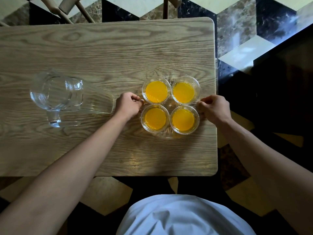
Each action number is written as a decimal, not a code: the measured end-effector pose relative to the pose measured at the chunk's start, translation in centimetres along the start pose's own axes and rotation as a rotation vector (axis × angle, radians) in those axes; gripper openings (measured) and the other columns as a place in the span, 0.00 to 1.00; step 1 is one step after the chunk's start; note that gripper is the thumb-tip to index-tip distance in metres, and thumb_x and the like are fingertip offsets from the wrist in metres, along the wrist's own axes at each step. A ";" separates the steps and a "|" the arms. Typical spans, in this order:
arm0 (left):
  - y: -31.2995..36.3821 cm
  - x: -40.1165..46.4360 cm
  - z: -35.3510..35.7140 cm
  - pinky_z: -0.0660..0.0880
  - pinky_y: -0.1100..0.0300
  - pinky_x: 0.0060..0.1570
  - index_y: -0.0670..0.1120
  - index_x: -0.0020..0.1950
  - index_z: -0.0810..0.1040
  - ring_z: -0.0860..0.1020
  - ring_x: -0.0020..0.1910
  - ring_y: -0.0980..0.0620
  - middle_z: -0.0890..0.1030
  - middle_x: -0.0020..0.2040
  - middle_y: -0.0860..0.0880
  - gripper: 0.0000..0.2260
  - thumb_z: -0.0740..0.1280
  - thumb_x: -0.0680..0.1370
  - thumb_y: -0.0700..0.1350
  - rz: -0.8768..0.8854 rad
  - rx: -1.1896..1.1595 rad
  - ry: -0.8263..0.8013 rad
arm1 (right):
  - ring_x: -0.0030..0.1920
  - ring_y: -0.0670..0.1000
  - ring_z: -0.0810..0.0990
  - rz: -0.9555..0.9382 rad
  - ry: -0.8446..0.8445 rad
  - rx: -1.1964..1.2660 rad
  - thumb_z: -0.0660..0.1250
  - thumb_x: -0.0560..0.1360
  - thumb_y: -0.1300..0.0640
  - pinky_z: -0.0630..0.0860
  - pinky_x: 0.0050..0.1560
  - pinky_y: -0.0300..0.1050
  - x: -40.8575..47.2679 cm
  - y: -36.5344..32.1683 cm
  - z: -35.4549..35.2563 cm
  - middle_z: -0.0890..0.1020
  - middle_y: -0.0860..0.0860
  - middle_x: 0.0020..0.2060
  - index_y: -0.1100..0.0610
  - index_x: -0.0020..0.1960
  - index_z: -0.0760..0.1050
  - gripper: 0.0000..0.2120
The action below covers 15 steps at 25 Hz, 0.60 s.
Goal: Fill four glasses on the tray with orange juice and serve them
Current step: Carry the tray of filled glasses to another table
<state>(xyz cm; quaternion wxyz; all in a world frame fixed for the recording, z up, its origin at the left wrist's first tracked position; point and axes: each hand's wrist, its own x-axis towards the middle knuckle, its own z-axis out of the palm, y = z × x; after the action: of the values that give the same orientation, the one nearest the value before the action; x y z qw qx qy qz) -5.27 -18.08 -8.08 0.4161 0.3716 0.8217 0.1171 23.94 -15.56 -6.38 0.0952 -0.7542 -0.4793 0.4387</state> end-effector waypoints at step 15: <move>0.2 1.0 -0.3 0.76 0.65 0.21 0.45 0.39 0.83 0.80 0.20 0.60 0.85 0.36 0.45 0.09 0.75 0.79 0.38 -0.105 -0.077 -0.064 | 0.38 0.58 0.88 0.104 -0.026 0.076 0.76 0.75 0.59 0.86 0.39 0.54 0.5 -0.3 -0.1 0.87 0.57 0.35 0.61 0.43 0.85 0.05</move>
<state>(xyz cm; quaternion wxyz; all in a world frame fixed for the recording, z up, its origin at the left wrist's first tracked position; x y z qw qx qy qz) -5.79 -17.15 -8.39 0.4616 0.3154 0.8211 0.1147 23.90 -14.94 -6.48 0.0943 -0.7681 -0.4237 0.4707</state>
